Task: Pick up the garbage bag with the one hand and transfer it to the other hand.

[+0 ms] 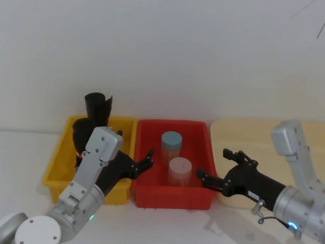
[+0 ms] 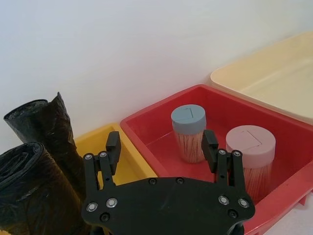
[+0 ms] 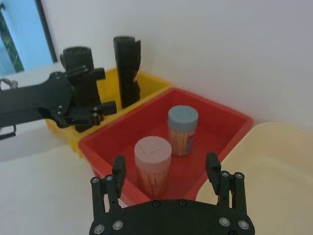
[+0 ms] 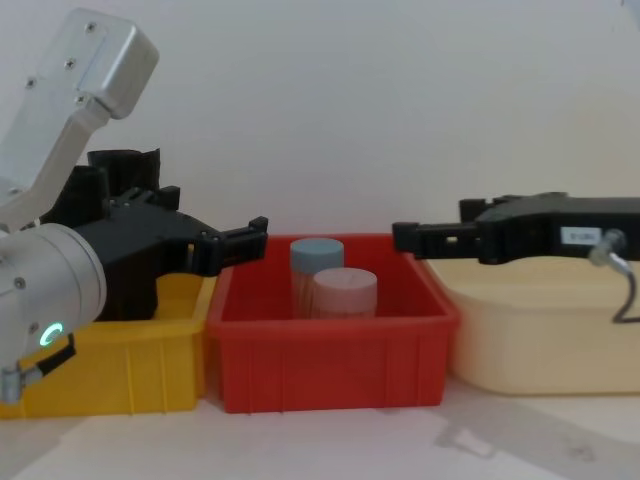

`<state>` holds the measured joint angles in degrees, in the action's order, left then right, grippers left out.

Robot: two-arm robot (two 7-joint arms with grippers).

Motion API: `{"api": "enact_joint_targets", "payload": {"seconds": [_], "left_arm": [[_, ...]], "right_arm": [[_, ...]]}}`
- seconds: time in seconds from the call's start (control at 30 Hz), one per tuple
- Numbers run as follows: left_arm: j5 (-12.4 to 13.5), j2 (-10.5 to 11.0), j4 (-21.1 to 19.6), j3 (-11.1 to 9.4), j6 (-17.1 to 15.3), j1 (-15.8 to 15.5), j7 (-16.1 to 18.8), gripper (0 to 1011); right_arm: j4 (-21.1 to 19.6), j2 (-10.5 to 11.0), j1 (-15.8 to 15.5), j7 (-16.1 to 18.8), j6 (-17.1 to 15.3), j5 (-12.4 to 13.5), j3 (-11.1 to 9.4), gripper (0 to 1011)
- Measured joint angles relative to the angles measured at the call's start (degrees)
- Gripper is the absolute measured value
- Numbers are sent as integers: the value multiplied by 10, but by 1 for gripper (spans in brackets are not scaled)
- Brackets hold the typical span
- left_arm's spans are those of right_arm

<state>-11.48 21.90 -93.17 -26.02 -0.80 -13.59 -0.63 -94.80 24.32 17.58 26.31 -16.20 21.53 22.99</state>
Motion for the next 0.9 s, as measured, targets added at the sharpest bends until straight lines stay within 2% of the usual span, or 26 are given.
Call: {"api": "enact_joint_targets", "payload": {"seconds": [0.33,0.9], "left_arm": [[0,0,0,0,0,0,0,1000],[0,0,0,0,0,0,0,1000]], "right_arm": [[61,-9,77,26,-37,-20,45,1004],[138,-26,147,50,-51,-42,98,1004]]}}
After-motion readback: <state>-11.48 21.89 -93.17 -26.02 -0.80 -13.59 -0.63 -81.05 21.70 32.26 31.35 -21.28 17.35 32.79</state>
